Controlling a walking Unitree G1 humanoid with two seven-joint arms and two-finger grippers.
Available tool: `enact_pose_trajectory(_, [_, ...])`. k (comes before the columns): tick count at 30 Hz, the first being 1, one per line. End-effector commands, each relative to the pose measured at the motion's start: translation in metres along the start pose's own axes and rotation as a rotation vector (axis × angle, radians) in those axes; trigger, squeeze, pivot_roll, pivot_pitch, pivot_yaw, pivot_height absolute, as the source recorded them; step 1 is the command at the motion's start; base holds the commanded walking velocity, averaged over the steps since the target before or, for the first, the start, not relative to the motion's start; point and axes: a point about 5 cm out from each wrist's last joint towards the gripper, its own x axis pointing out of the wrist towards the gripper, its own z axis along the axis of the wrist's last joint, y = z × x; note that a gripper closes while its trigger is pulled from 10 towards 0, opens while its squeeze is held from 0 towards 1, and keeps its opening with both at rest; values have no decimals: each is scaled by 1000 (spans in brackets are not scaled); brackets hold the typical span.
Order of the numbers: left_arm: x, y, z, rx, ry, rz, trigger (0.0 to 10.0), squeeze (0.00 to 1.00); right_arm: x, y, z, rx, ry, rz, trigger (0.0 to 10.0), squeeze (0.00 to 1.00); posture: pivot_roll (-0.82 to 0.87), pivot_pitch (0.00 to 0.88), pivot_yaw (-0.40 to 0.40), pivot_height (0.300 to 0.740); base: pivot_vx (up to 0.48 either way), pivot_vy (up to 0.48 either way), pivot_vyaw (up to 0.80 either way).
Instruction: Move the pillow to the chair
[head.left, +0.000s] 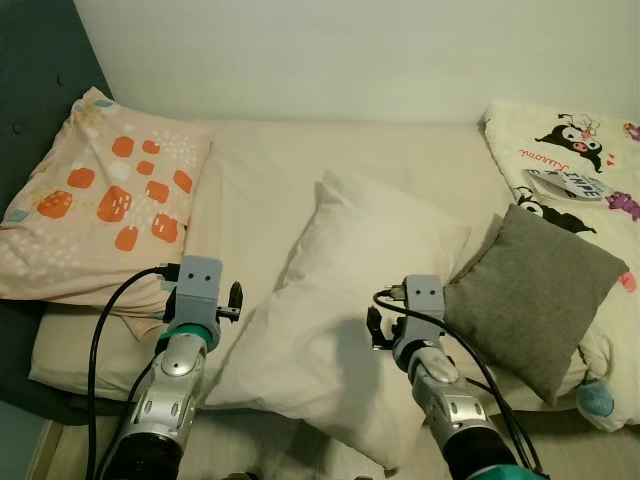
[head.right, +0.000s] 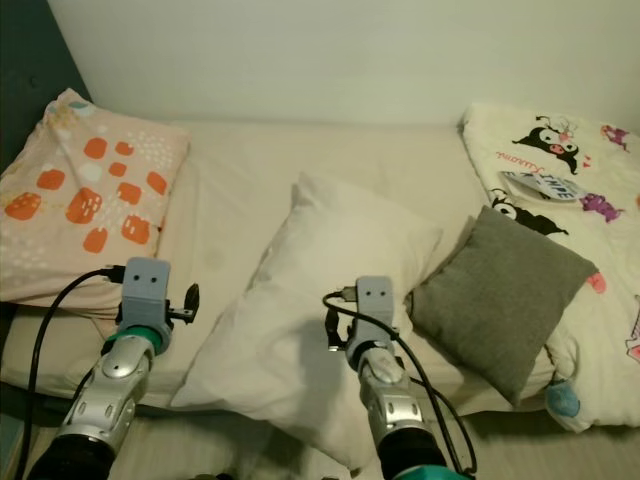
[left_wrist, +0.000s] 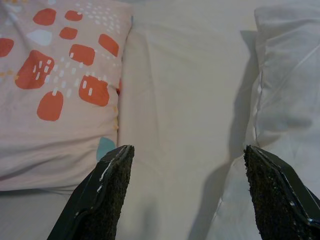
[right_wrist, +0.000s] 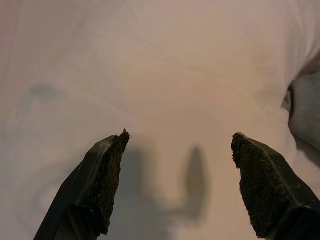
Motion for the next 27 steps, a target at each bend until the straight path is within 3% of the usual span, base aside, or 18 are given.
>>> enact_pose_trajectory(1, [-2,-1,-7,-2,24,3,10000,0,0,0,-5,14,28,-4,10000,0,4,37,32,740,0,0,0])
enact_pose_trajectory(6, [-2,-1,-7,-6,22,6,10000,0,-1,-4,-2,13,-3,-8,10000,0,3,40,25,740,0,0,0])
enact_pose_trajectory(10, [-2,1,-8,-12,25,20,10000,0,-2,1,3,147,-40,41,10000,0,3,46,8,740,0,0,0])
enact_pose_trajectory(16, [-4,2,-8,-19,23,38,10000,0,-1,4,0,201,-17,69,10000,0,7,49,0,740,0,0,0])
enact_pose_trajectory(17, [-5,2,-9,-21,24,41,10000,0,-1,13,2,345,-16,160,10000,0,11,51,-9,740,0,0,0])
enact_pose_trajectory(20, [-6,3,-10,-18,27,41,10000,0,0,15,1,302,9,164,10000,0,12,52,-4,740,0,0,0])
enact_pose_trajectory(27, [-4,9,-10,-1,31,35,10000,0,2,14,0,408,7,108,10000,0,45,31,31,740,0,0,0])
